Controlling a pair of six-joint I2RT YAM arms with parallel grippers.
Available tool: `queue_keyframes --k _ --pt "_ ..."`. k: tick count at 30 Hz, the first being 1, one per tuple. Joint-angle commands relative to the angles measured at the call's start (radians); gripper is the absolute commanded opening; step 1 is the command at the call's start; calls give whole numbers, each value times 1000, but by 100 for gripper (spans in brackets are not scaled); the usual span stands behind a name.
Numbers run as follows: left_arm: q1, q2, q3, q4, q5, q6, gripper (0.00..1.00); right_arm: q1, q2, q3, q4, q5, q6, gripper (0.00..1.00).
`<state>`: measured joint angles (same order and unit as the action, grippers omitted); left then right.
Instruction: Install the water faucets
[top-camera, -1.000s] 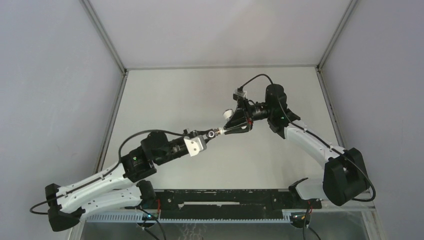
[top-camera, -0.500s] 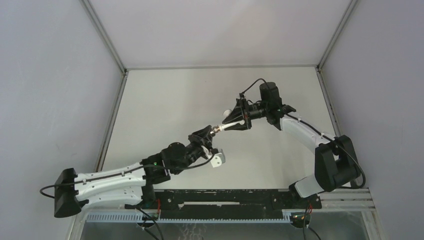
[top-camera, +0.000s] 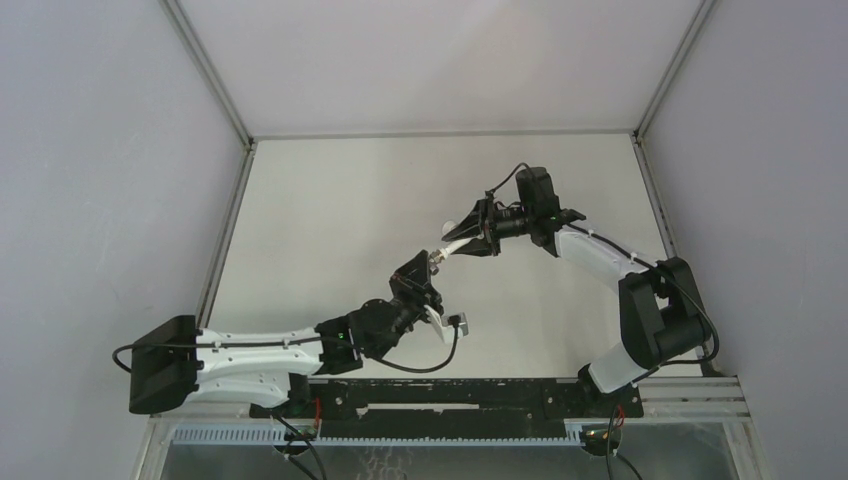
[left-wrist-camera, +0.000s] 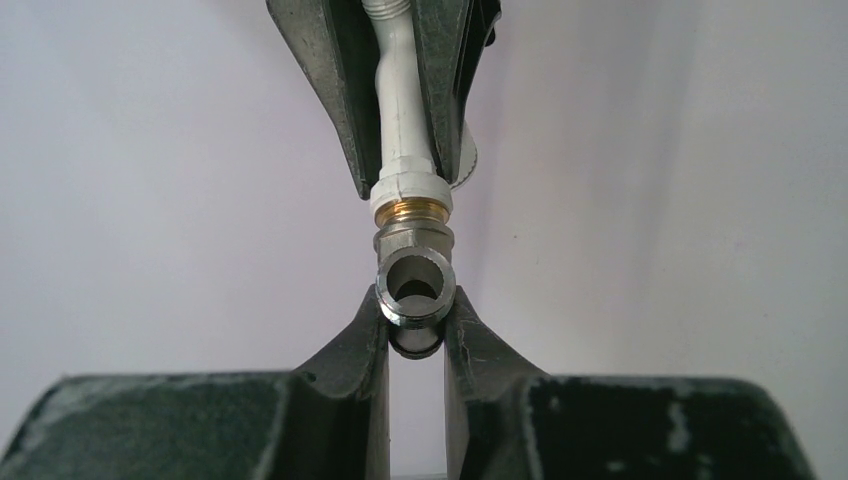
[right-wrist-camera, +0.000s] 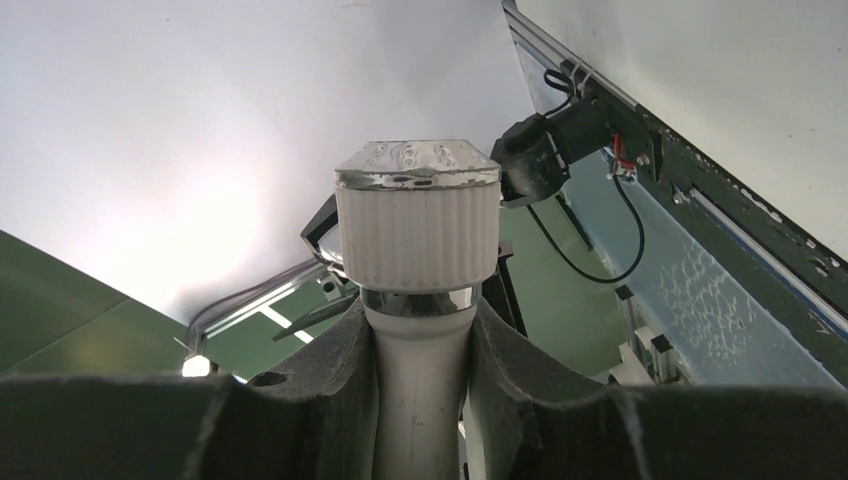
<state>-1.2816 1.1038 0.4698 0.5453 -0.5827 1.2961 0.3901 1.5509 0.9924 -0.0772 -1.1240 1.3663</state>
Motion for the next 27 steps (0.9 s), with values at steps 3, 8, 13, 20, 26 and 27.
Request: queue_keyframes --k 3,8,13,20,26,27 --pt "-44 13 -28 21 125 17 0 10 -20 59 83 42 48 0" --pt "-45 -7 -35 31 121 -13 0 10 -22 59 82 41 26 2" --pt "-45 -37 -37 38 119 -87 0 9 -26 59 85 43 3 29" --pt "-46 -91 -38 17 101 -239 0 16 -34 50 82 47 -15 47" --pt "-45 -125 -46 21 64 -344 0 30 -37 50 35 53 -32 52" --pt "-45 -128 -45 21 59 -362 0 33 -39 50 32 54 -35 56"
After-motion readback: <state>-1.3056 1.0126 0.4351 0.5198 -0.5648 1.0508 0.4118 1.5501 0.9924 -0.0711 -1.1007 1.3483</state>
